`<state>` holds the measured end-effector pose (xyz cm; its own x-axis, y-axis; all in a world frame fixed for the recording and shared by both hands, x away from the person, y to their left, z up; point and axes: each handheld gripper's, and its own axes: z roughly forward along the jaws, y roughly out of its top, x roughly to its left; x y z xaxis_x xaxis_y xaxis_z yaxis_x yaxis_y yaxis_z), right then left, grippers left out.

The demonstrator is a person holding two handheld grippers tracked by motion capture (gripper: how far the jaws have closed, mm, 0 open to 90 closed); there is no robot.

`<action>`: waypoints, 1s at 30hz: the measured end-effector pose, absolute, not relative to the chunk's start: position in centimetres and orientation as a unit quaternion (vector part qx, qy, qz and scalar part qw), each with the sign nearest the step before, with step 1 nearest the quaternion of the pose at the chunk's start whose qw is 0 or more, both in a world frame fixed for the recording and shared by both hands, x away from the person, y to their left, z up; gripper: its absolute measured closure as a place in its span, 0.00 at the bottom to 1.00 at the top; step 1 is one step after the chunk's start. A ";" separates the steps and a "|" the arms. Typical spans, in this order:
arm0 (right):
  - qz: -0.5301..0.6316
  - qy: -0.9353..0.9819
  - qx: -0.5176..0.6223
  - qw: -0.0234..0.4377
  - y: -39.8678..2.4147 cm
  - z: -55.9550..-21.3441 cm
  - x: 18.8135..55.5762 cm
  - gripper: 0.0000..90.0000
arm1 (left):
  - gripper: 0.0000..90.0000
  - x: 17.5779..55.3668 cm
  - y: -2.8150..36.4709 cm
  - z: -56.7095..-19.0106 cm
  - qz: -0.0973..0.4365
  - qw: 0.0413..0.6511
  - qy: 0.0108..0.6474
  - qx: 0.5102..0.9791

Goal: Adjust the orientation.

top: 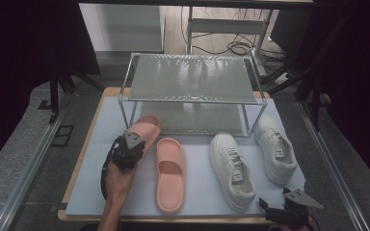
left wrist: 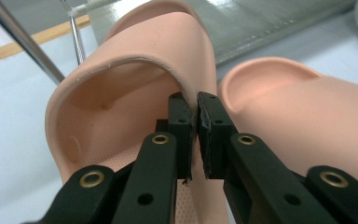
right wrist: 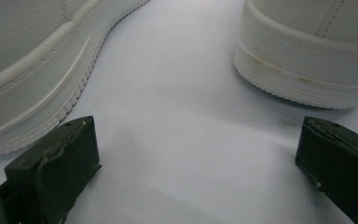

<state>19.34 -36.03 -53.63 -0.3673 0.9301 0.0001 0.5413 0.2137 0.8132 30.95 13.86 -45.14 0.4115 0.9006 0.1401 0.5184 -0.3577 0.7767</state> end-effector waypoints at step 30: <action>0.378 0.736 0.500 0.257 -36.1 -53.6 19.3 0.00 | 0.94 37.5 10.7 -48.4 0.292 0.318 0.474 0.768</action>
